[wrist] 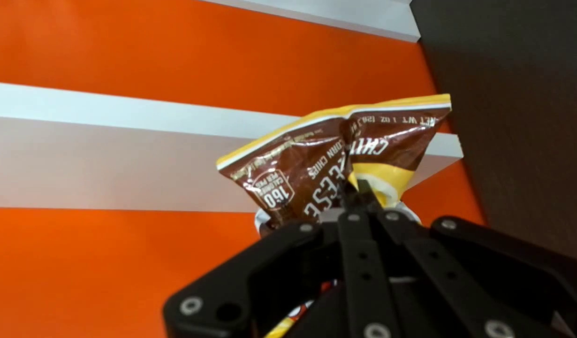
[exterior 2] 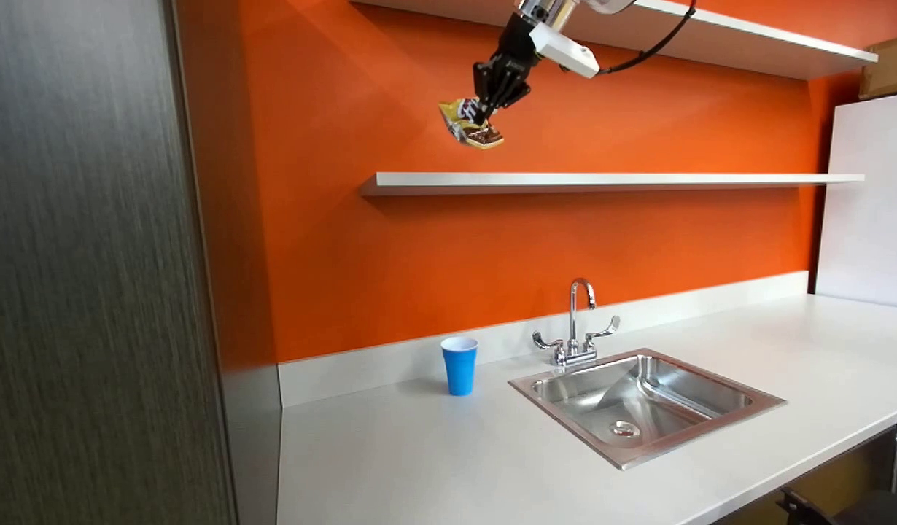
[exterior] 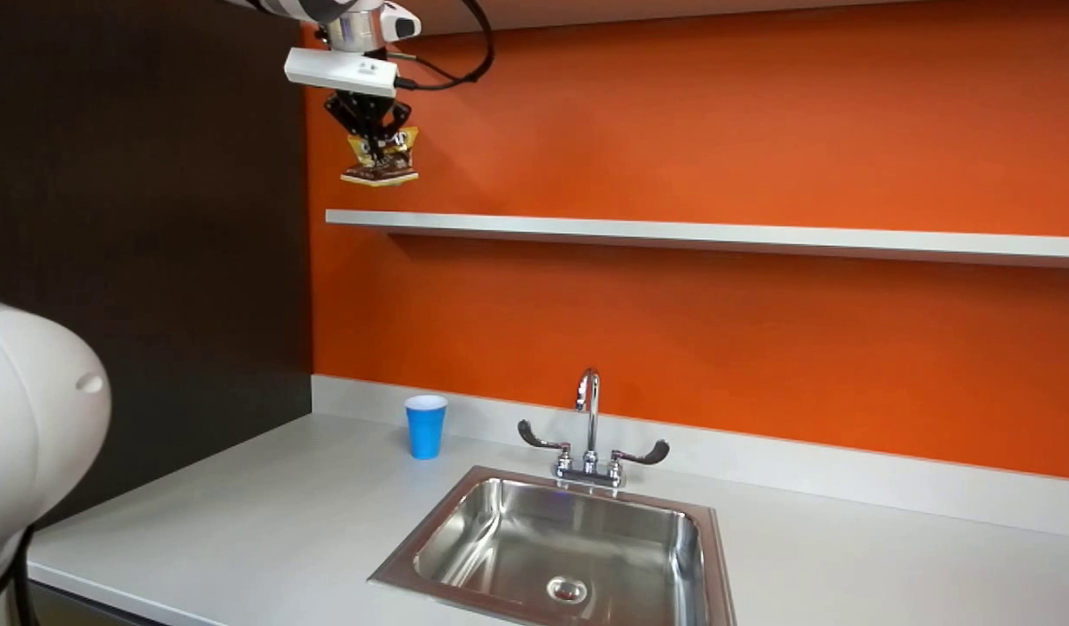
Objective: Put the Lays packet on the left side of the shelf
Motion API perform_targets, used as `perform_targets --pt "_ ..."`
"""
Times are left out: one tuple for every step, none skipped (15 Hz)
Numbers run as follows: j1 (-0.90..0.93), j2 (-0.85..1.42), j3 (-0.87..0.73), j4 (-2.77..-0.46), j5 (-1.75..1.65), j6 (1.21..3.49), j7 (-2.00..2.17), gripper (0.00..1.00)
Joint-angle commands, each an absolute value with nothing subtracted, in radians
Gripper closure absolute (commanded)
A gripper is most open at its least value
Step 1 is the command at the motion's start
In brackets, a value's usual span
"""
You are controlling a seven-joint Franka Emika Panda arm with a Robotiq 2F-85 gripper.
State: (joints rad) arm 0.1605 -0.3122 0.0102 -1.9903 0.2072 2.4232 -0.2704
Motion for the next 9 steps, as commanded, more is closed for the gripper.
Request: perform_targets --pt "0.135 -0.207 0.018 -1.878 0.186 2.471 -0.219 1.0" --pt "0.131 -0.184 0.019 -1.858 0.182 2.485 -0.21 1.0" --pt "0.126 -0.157 0.02 -1.836 0.178 2.497 -0.203 1.0" --pt "0.123 -0.13 0.019 -1.812 0.18 2.503 -0.197 1.0" --pt "0.118 -0.102 0.02 -1.786 0.179 2.509 -0.187 1.0" --pt "0.115 -0.077 0.021 -1.764 0.18 2.513 -0.182 1.0" --pt "0.111 -0.052 0.021 -1.739 0.182 2.516 -0.175 1.0" --pt "0.108 -0.026 0.022 -1.713 0.182 2.514 -0.168 1.0" --pt "0.104 -0.003 0.023 -1.691 0.183 2.514 -0.164 1.0"
